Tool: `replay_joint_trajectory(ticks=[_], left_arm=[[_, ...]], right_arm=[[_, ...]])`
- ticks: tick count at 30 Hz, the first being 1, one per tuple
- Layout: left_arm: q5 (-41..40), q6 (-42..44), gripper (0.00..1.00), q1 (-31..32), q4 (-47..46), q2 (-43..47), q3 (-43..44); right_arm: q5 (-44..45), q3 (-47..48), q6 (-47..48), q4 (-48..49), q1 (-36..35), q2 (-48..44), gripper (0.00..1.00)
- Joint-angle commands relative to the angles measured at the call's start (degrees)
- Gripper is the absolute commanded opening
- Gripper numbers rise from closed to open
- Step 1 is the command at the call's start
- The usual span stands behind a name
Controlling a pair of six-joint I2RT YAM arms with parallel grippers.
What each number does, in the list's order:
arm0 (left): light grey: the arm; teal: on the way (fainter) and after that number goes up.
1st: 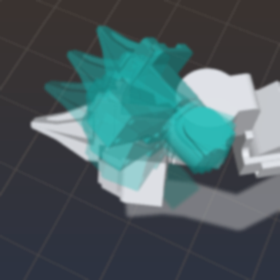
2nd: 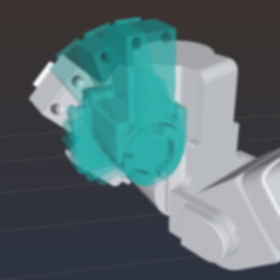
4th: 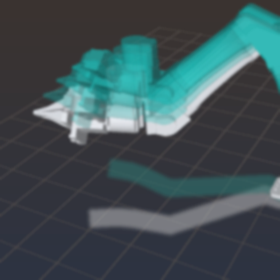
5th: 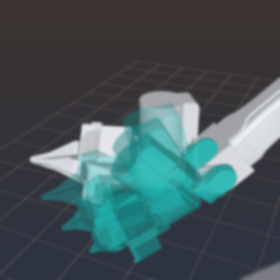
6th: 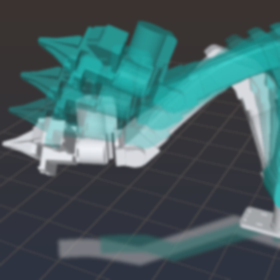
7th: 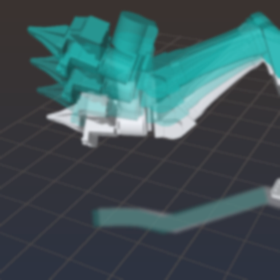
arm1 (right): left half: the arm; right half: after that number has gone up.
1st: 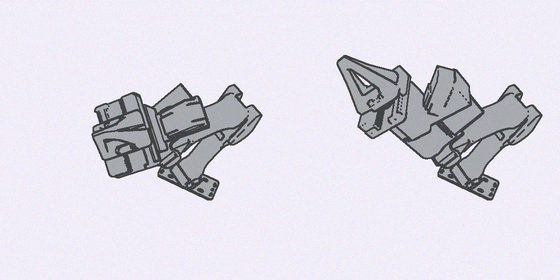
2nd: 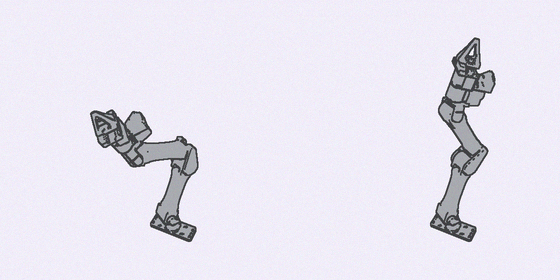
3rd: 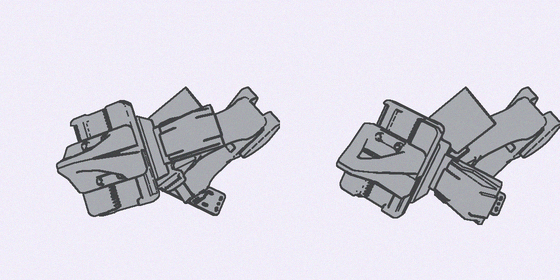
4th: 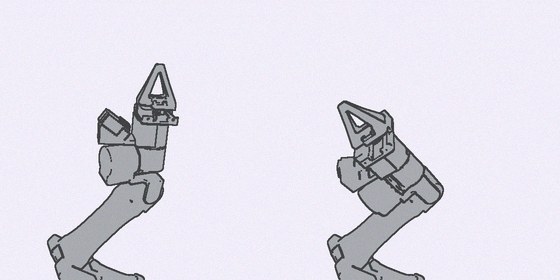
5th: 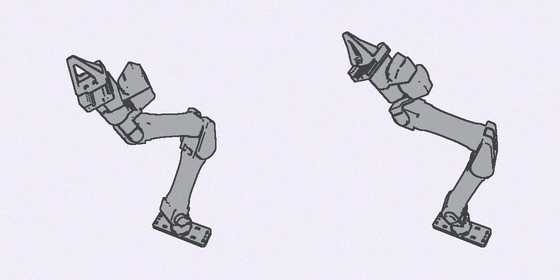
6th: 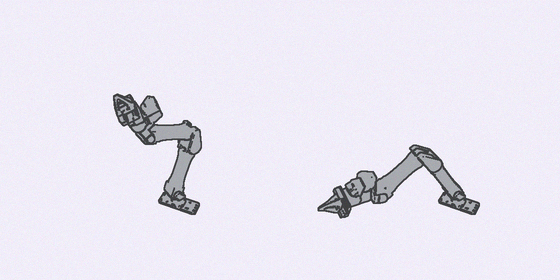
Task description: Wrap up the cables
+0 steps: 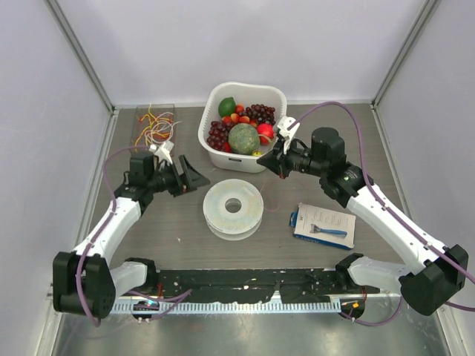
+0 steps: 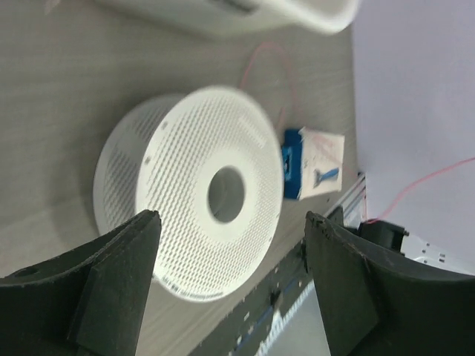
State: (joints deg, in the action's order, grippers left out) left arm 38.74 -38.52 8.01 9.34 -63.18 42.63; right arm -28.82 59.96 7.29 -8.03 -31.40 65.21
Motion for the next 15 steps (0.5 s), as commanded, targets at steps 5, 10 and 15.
replay_joint_trajectory(ticks=[5, 10, 15], left_arm=[[8.44, 1.52, 0.85, -0.10, -4.05, -13.35, -6.15], [12.92, -2.16, 0.83, -0.10, -16.26, -20.56, -7.56], [16.01, -8.40, 0.66, 0.87, -27.34, -24.53, -9.32]], right_arm=[[-2.91, 0.24, -1.22, -3.65, 0.72, -0.79, 0.01], [-3.00, 0.94, -1.49, -4.80, 1.60, -0.26, 0.01], [-3.09, 1.12, -1.93, -5.06, 3.09, -0.08, 0.01]])
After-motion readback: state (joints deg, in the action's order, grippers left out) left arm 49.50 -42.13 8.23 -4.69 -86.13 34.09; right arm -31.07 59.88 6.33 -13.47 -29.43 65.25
